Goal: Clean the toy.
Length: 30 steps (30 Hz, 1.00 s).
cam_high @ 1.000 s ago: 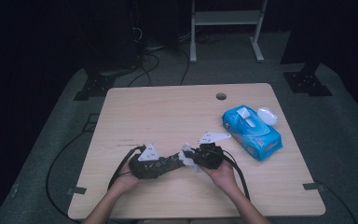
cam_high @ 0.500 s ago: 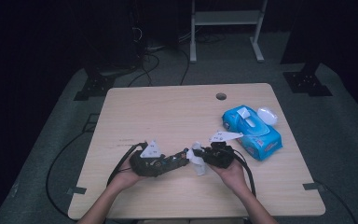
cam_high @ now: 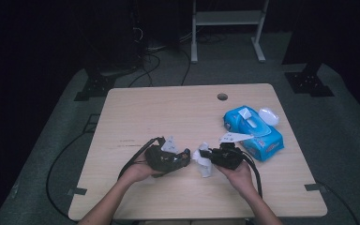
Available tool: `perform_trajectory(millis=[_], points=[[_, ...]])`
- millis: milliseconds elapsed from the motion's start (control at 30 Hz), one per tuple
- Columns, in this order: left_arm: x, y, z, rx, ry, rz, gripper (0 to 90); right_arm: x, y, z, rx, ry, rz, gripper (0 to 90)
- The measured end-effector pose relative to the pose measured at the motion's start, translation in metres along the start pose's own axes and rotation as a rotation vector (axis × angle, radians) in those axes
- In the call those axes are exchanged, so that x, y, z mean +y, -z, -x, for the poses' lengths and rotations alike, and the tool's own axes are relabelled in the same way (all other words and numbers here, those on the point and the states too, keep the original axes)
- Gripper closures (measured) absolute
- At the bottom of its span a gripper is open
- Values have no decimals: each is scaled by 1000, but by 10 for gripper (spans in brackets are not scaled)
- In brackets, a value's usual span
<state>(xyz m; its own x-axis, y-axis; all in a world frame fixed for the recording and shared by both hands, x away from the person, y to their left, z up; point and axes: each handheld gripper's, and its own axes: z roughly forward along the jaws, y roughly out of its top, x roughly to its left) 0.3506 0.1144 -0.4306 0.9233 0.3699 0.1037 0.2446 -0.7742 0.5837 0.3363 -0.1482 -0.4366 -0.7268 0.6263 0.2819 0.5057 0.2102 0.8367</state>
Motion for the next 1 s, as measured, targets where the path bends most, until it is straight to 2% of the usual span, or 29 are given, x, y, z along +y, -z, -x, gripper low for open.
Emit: perform_trajectory(millis=[100,200,333,467,533,600,667,700,733,800,867,967,1000], points=[[-5,4,0,-5,12,5,569,0,-1,-1,5,0,0,820],[-10,8,-1,-4,5,-9,567,0,-2,-2,7,0,-2,820],[-9,6,0,-13,19,-18,528,0,-4,-2,13,-4,2,820],[-2,-4,1,-11,8,-72,470,-1,-5,-3,16,-7,1,819],[0,-7,2,-12,10,-82,458,-1,-5,-2,15,-9,2,819],[4,-13,3,6,-8,-124,445,-2,-4,-1,16,-13,4,819],[7,-16,3,-5,-16,-147,468,-3,-4,1,17,-19,5,819],[7,-16,3,-5,-16,-147,528,-3,-4,1,17,-19,5,819],[8,-17,3,5,-28,-155,528,-3,-4,2,19,-26,9,819],[10,-16,3,-12,-48,-149,570,-3,-3,3,21,-32,15,819],[11,-15,6,12,-78,-148,572,-2,-1,3,22,-35,17,820],[11,-12,8,14,-73,-80,573,-2,1,4,27,-38,27,820],[11,-12,8,14,-73,-80,573,-1,2,5,28,-37,29,820]])
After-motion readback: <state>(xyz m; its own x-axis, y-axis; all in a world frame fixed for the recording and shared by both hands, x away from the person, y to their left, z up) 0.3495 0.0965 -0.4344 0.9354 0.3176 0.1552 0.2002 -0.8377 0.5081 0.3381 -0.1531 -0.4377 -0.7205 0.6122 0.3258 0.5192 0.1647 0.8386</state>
